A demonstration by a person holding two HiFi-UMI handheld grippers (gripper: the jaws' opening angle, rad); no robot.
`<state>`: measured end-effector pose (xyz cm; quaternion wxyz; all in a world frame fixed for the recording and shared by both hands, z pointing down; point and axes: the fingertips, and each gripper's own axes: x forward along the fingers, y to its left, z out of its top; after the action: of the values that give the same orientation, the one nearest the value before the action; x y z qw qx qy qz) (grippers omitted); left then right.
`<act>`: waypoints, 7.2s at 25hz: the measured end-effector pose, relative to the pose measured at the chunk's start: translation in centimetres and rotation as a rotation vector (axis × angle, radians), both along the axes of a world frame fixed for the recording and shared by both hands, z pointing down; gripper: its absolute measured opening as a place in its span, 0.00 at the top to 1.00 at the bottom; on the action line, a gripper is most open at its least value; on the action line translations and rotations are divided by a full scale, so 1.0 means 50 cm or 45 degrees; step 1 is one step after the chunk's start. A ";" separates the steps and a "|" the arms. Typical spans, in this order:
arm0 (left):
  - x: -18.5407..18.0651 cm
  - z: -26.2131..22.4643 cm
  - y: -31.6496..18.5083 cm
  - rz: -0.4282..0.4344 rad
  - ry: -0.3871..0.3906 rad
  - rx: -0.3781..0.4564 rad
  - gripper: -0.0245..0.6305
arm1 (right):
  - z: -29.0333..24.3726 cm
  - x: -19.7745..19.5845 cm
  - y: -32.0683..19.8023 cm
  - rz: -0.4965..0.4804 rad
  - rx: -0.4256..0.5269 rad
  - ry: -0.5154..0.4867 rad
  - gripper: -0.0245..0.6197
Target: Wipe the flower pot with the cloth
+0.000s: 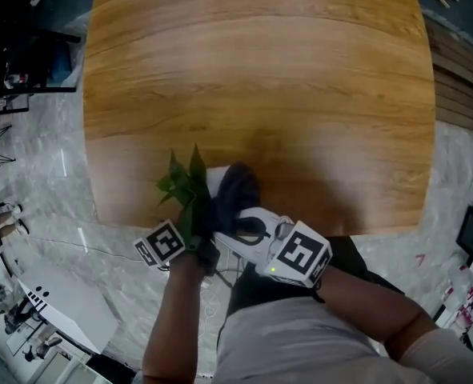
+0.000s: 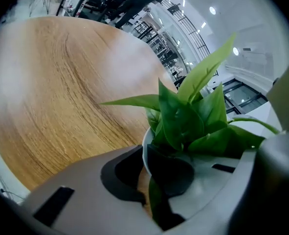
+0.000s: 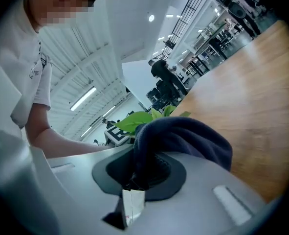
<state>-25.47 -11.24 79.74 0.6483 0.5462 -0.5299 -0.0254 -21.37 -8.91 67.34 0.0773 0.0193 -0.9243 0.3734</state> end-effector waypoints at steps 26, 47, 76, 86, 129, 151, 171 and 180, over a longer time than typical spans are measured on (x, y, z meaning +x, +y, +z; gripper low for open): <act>-0.018 -0.005 -0.015 0.174 -0.263 0.108 0.90 | 0.128 0.139 -0.148 0.311 -0.209 0.121 0.91; 0.019 -0.071 -0.037 0.644 -0.915 0.390 0.89 | -0.013 0.055 -0.135 0.229 -0.237 -0.066 0.91; -0.013 -0.042 -0.036 0.368 -0.629 0.237 0.89 | 0.053 0.094 -0.114 0.277 -0.282 0.013 0.91; -0.029 -0.025 -0.026 0.222 -0.447 0.155 0.89 | 0.129 0.135 -0.127 0.363 -0.317 0.082 0.91; 0.018 -0.091 -0.075 0.147 -0.396 0.163 0.94 | -0.003 0.297 -0.218 0.636 0.203 0.362 0.91; 0.105 -0.272 -0.119 0.455 -0.693 0.317 0.90 | -0.357 0.471 -0.184 0.735 0.438 0.377 0.91; 0.101 -0.923 -0.066 0.249 -0.941 1.123 0.95 | -0.668 0.284 -0.131 0.540 0.735 0.124 0.91; 0.089 -0.965 -0.045 0.222 -0.941 1.190 0.95 | -0.720 0.217 -0.118 0.509 0.797 0.066 0.91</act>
<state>-21.02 -13.47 31.50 0.1122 0.7873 -0.6062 -0.0109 -10.55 -14.81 31.32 0.0167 0.2315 -0.9694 0.0798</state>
